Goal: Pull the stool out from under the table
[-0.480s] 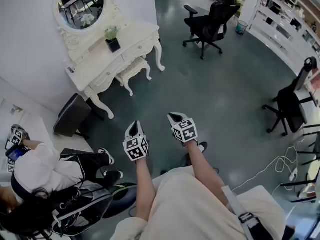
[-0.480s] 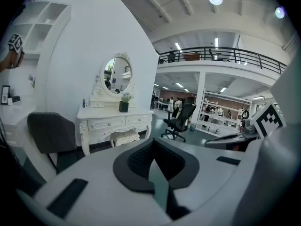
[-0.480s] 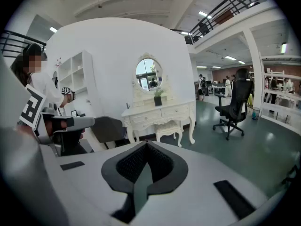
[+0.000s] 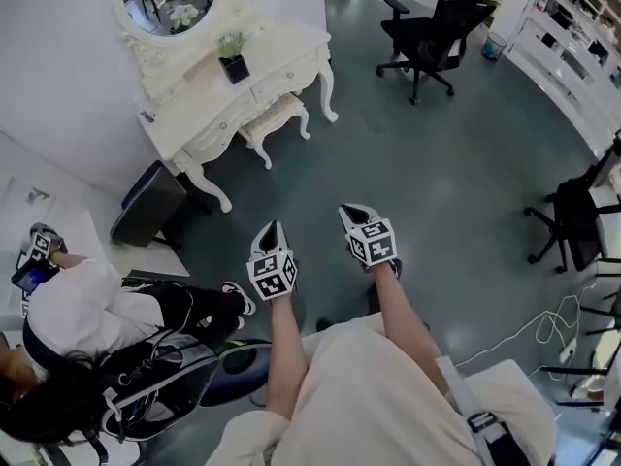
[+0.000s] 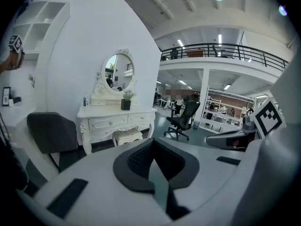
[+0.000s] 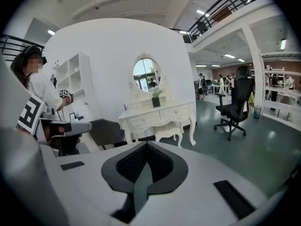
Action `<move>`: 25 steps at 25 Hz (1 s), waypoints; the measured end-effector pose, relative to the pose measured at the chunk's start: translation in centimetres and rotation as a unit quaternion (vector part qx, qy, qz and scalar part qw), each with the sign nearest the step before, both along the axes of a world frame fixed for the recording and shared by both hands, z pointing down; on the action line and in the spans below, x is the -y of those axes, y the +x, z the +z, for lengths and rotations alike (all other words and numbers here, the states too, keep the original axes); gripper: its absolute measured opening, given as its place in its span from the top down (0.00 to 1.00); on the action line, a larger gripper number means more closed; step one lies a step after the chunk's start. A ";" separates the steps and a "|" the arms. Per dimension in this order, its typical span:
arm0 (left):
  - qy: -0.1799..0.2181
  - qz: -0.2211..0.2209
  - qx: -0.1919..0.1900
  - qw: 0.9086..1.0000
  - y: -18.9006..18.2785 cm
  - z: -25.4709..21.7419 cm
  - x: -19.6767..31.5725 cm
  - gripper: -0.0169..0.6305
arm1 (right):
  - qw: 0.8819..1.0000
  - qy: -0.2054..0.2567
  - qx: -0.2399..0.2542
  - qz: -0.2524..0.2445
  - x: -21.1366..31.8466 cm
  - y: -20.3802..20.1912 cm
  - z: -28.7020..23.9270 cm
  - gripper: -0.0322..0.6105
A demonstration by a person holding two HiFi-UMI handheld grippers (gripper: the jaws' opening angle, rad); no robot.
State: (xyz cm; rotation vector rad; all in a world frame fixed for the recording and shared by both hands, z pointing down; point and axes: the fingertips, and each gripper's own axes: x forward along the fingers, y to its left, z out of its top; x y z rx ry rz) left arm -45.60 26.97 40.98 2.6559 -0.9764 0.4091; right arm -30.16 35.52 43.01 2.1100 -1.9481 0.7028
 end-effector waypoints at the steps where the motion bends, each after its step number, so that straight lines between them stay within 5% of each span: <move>1: 0.000 -0.001 0.004 1.000 0.3 0.1 0.6 0.95 | 1.000 0.002 0.002 0.002 0.7 0.5 0.0 0.88; 14: 0.008 -0.060 0.042 0.997 5.8 -1.0 6.6 0.95 | 0.998 0.022 0.035 -0.052 7.9 8.4 -0.7 0.88; 25: 0.015 -0.110 0.038 0.993 15.2 -0.9 8.2 0.95 | 0.996 0.012 0.036 -0.080 9.4 19.6 0.1 0.88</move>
